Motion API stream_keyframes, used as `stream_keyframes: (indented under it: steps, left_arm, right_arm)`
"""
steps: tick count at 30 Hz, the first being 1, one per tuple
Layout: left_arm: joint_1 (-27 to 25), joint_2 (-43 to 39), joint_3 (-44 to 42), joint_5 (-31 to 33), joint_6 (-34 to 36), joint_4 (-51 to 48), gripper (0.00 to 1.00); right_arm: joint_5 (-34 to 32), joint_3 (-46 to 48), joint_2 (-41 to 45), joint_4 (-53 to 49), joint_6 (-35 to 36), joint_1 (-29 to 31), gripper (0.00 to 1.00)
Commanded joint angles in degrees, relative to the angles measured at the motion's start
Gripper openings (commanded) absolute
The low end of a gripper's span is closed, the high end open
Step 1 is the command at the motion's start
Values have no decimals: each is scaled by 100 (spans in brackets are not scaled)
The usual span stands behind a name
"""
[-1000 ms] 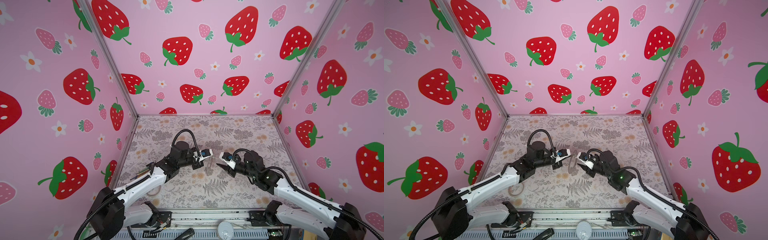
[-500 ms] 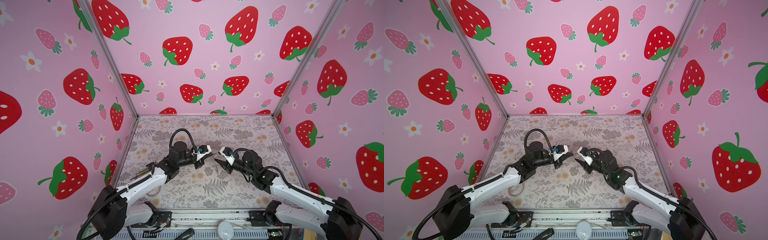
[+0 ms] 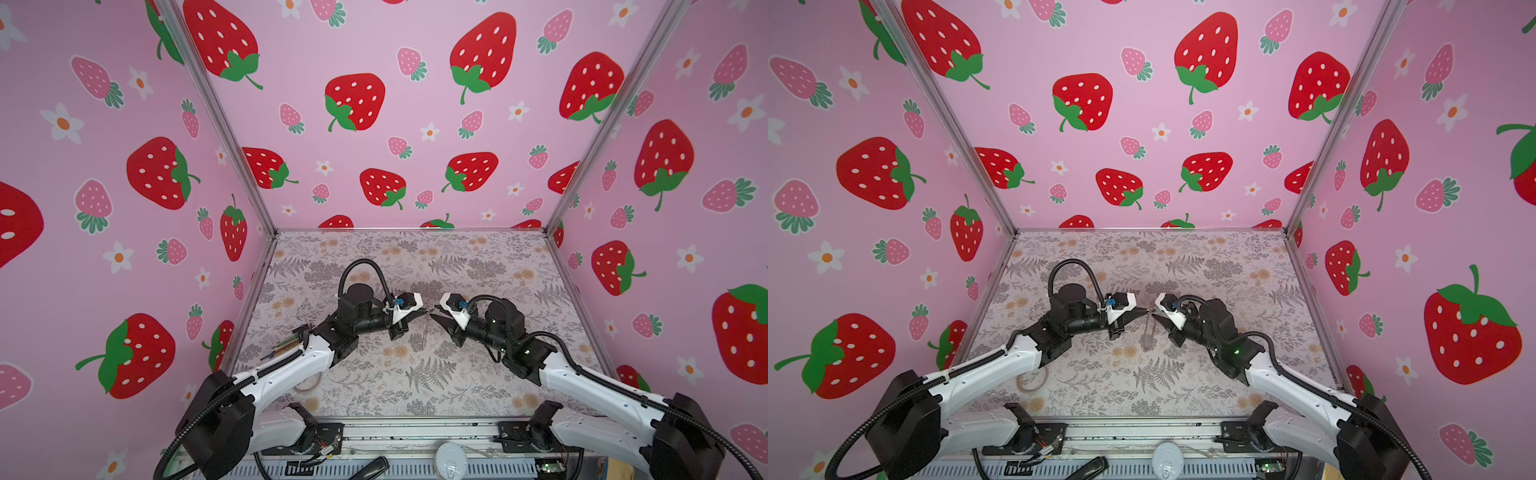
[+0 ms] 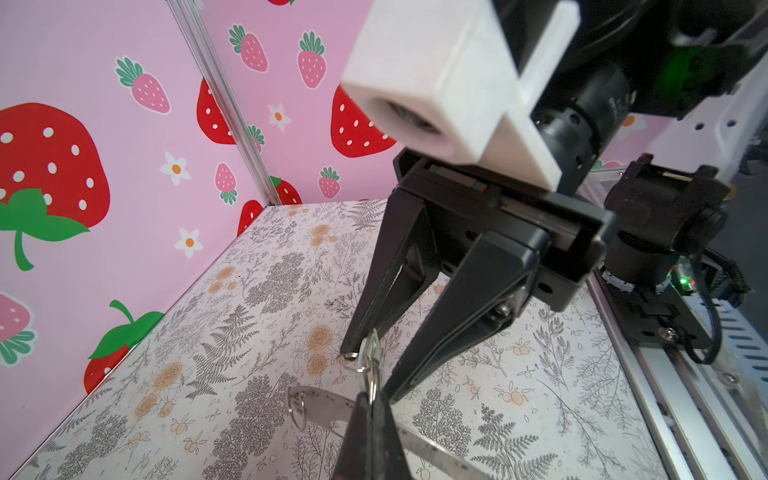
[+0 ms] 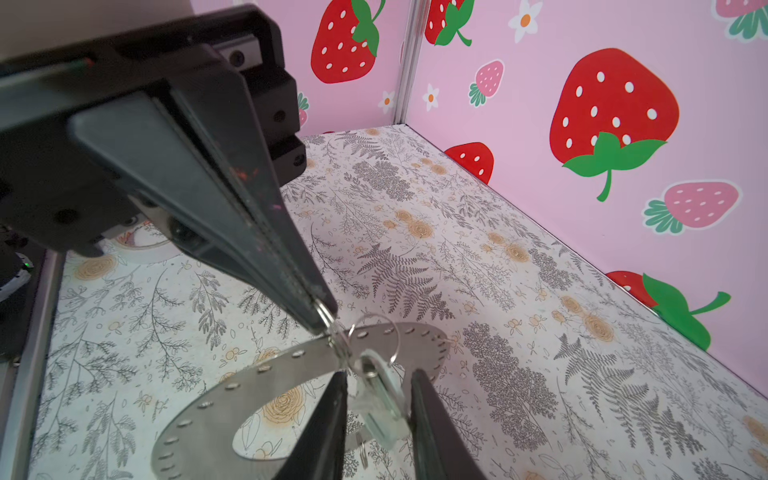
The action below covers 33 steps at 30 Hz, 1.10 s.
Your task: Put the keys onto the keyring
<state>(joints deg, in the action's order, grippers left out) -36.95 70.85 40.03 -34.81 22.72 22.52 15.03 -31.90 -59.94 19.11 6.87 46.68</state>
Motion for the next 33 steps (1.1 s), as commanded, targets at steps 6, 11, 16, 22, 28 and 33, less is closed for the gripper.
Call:
stream_keyframes:
  steps: [6,11,16,22,28,33]
  left_arm:
    - [27,-189,-7,-69,80,327,0]
    - [56,-276,-13,2,127,279,0]
    - [117,-339,-39,149,75,343,0]
    - [162,-270,13,429,-149,369,0]
    - [162,-177,-82,656,-462,744,0]
    - [170,-194,-187,878,-557,1007,0]
  right_arm:
    - [390,-411,-189,-267,82,-33,11]
    - [114,-409,-74,-469,143,-37,5]
    - [-135,-315,138,-504,197,-42,2]
    - [-386,-157,63,-216,153,-35,0]
    - [-588,-88,-285,365,243,236,0]
    - [-660,-45,-412,438,305,339,0]
